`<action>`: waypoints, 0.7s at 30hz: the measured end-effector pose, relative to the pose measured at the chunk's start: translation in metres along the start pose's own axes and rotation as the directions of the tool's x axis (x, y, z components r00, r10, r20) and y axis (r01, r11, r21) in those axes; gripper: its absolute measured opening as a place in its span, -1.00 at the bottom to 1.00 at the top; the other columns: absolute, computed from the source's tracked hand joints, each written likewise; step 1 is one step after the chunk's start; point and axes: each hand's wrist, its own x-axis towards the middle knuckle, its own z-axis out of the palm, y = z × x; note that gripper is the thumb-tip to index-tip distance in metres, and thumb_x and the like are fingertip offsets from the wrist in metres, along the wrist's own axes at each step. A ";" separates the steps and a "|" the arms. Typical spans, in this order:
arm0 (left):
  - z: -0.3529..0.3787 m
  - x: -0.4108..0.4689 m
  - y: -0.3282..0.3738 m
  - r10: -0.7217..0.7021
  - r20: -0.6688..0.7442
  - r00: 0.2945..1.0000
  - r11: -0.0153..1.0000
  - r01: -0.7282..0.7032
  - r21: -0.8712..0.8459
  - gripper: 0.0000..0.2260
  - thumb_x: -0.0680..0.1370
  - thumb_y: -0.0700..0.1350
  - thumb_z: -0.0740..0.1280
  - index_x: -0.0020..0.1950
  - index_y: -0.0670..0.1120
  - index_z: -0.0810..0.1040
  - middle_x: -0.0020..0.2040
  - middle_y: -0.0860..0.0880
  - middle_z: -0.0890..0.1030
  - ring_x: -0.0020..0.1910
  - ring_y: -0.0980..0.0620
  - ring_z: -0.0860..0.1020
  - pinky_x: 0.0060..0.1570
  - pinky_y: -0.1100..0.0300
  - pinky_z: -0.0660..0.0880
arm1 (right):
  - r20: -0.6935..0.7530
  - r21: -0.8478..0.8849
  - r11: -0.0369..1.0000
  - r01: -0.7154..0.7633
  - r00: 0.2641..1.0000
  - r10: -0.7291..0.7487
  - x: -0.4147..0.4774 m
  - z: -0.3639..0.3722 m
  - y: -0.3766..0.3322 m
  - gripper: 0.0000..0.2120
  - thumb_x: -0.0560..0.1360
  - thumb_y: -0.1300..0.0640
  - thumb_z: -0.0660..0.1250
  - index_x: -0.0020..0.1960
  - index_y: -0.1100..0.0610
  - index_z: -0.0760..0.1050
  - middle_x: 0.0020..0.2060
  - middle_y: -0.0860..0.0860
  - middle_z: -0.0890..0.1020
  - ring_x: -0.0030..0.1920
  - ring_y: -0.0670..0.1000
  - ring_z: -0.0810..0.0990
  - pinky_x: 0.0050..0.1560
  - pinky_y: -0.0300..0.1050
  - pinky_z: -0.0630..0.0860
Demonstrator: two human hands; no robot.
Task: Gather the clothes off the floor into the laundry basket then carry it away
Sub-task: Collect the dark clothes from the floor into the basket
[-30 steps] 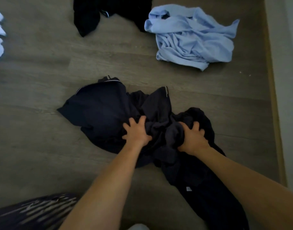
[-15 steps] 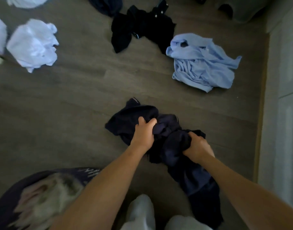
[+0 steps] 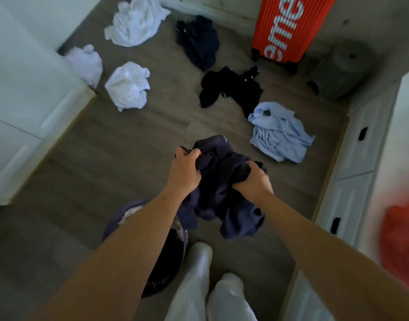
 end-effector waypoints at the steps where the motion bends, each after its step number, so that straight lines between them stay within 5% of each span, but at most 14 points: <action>1: -0.022 -0.010 0.004 -0.024 0.001 1.000 1.000 0.024 0.003 -0.72 0.51 -0.29 0.27 0.21 -0.12 0.43 0.21 -0.22 0.31 -0.08 -0.25 0.44 -0.02 -0.02 0.47 | 0.007 0.003 0.999 0.032 0.999 -0.032 -0.012 -0.006 -0.019 -0.39 0.35 0.05 0.45 0.36 0.03 0.33 0.20 0.14 0.53 0.23 0.20 0.47 0.07 -0.02 0.48; 5: -0.095 -0.055 0.003 -0.135 0.030 0.990 0.991 0.135 -0.023 -0.74 0.53 -0.27 0.23 0.19 -0.09 0.39 0.21 -0.24 0.33 -0.04 -0.28 0.46 -0.08 0.00 0.45 | 0.016 0.012 0.985 0.173 0.985 -0.174 -0.056 -0.012 -0.090 -0.39 0.36 0.05 0.44 0.36 0.02 0.31 0.23 0.13 0.50 0.19 0.18 0.50 -0.01 -0.09 0.42; 8: -0.130 -0.103 -0.015 -0.180 0.055 0.982 0.979 0.184 -0.082 -0.81 0.52 -0.29 0.21 0.05 -0.04 0.35 0.00 -0.17 0.49 -0.01 -0.27 0.51 -0.17 0.06 0.35 | 0.032 0.047 0.967 0.252 0.967 -0.254 -0.091 0.003 -0.130 -0.42 0.39 0.08 0.43 0.37 0.03 0.32 0.19 0.08 0.51 0.12 0.12 0.51 -0.09 -0.14 0.40; 11: -0.155 -0.160 -0.039 -0.263 0.031 0.964 0.951 0.265 -0.160 -0.80 0.53 -0.29 0.22 0.15 -0.15 0.40 0.02 -0.20 0.55 0.02 -0.24 0.51 -0.12 0.06 0.36 | 0.133 0.103 0.945 0.310 0.938 -0.322 -0.134 0.034 -0.164 -0.46 0.43 0.12 0.42 0.36 0.05 0.34 0.09 0.06 0.53 -0.01 0.05 0.50 -0.13 -0.15 0.46; 21: -0.180 -0.274 -0.156 -0.557 -0.021 0.831 0.765 0.503 -0.402 -0.79 0.49 -0.24 0.31 0.10 -0.13 0.41 -0.02 -0.07 0.51 -0.04 -0.08 0.46 -0.08 0.11 0.34 | 0.368 0.186 0.921 0.342 0.845 -0.388 -0.203 0.163 -0.220 -0.59 0.42 0.19 0.39 0.23 0.05 0.40 -0.01 0.04 0.56 0.01 0.08 0.55 -0.06 -0.06 0.55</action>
